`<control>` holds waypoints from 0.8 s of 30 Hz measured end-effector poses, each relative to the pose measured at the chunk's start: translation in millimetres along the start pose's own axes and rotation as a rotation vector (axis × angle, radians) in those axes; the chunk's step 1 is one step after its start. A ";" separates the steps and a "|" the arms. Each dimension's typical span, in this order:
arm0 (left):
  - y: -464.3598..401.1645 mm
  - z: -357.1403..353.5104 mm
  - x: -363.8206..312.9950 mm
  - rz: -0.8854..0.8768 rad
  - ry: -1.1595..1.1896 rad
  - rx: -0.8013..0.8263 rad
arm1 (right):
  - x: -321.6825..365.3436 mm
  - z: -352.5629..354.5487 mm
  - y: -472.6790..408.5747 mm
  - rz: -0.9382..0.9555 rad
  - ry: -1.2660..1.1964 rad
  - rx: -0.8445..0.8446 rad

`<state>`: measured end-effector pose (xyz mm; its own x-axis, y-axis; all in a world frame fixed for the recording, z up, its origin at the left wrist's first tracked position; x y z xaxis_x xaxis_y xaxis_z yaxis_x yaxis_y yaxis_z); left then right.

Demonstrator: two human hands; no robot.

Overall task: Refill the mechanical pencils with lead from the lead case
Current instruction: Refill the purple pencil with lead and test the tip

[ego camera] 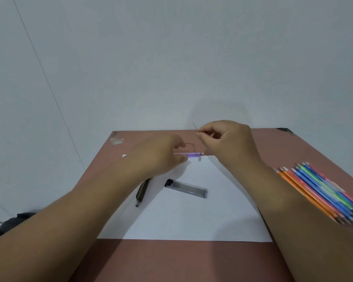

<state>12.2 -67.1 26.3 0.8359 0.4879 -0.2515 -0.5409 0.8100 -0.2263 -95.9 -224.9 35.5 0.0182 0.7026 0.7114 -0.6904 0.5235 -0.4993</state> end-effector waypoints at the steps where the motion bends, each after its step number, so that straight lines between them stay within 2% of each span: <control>1: -6.4 -4.0 -0.3 -0.012 -0.043 0.016 | 0.1 0.4 0.2 -0.007 -0.004 0.002; 6: -24.6 -21.2 5.2 -0.066 -0.151 0.062 | -2.4 0.8 0.8 -0.055 -0.021 0.019; 11: -27.2 -19.3 11.2 -0.079 -0.155 -0.008 | -2.9 2.0 0.5 -0.103 -0.107 0.021; 15: -21.1 -7.5 15.7 -0.048 -0.070 -0.130 | 2.1 7.4 0.7 -0.156 -0.246 -0.004; 18: -12.3 3.1 15.2 -0.057 -0.002 -0.286 | 7.9 12.3 2.4 -0.166 -0.361 -0.033; 24: 7.5 3.0 14.8 -0.064 0.154 -0.465 | 24.6 14.9 12.2 -0.065 -0.484 -0.037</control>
<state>20.8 -52.8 23.7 0.8643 0.3596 -0.3518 -0.5026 0.5886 -0.6332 -114.6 -208.4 54.3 -0.2833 0.3677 0.8857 -0.6729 0.5818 -0.4568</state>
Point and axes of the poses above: each hand's wrist, its own y-axis away from the middle knuckle, its own z-axis out of the back of the hand, x = y × z, the point moved 2 cm from there along -y, towards the middle knuckle, and after that the axes turned 10 degrees about -z, right-handed, at the moved point
